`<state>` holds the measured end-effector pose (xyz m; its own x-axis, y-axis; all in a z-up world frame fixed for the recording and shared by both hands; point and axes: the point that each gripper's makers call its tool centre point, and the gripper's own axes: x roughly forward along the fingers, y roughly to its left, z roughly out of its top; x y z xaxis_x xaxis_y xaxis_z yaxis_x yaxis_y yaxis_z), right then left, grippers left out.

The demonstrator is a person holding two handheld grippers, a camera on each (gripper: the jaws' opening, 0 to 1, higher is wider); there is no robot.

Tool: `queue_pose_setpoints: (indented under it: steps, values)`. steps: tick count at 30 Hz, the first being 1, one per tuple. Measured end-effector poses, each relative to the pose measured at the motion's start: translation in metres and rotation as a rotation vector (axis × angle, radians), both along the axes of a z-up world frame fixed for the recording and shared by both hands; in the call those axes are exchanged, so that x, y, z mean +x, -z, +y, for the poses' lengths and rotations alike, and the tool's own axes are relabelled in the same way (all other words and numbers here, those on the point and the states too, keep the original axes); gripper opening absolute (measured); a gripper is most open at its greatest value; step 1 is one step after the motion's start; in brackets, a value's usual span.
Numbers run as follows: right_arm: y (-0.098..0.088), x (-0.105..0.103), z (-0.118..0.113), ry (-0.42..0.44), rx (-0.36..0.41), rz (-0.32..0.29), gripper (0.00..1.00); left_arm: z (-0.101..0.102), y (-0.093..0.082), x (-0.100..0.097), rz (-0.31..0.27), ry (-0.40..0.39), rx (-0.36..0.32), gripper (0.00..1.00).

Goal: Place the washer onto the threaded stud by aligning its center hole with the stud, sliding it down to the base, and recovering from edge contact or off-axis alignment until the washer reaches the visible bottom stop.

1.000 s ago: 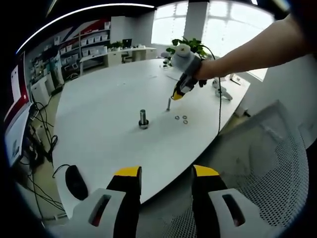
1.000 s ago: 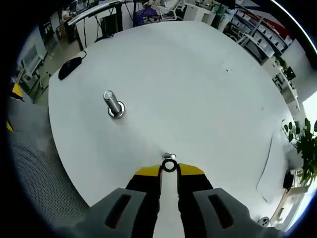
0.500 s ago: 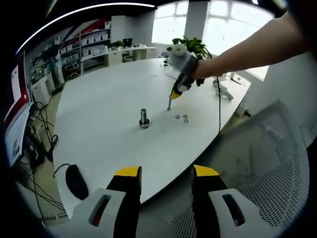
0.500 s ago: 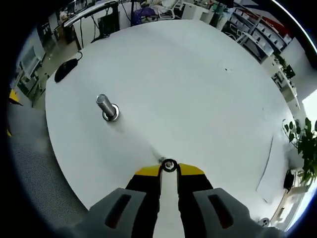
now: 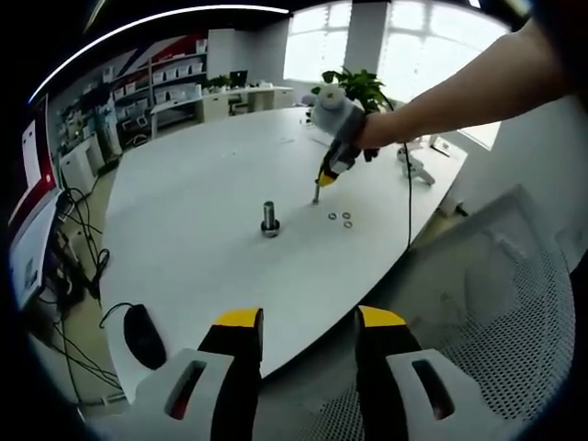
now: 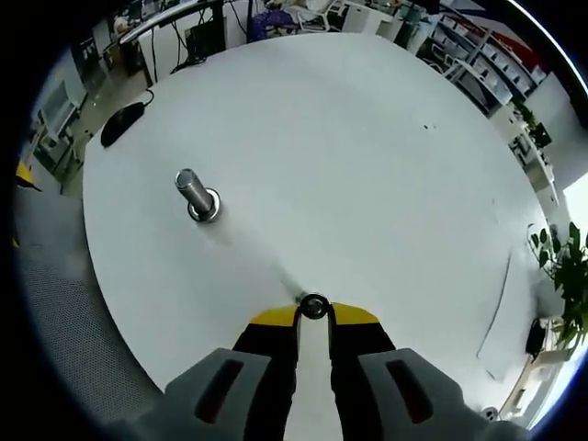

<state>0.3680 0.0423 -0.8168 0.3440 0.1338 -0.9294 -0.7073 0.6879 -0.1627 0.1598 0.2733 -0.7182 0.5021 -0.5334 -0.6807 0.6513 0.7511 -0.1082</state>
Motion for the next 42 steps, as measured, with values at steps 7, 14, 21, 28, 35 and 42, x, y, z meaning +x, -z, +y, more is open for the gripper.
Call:
queue_pose_setpoints:
  steps: [7,14,21,28,35,42]
  values:
    - [0.009,-0.001,0.0,0.016,0.008,0.015,0.14,0.001,0.001,0.0,0.004,-0.003,0.008,0.38]
    - [0.023,-0.003,-0.001,0.03,0.012,0.043,0.14,0.003,0.003,0.0,0.009,-0.01,0.016,0.38]
    - [0.034,-0.009,-0.001,0.025,0.005,0.065,0.14,0.004,0.004,0.0,0.014,-0.013,0.021,0.37]
    - [0.038,-0.017,0.0,0.027,0.006,0.087,0.14,0.004,0.005,0.0,0.019,-0.013,0.022,0.37]
    - [0.037,-0.022,0.001,0.027,0.014,0.096,0.14,0.004,0.004,0.0,0.021,-0.013,0.019,0.37]
    - [0.04,-0.029,-0.003,0.009,0.006,0.099,0.14,0.003,0.005,-0.001,0.021,-0.009,0.019,0.37]
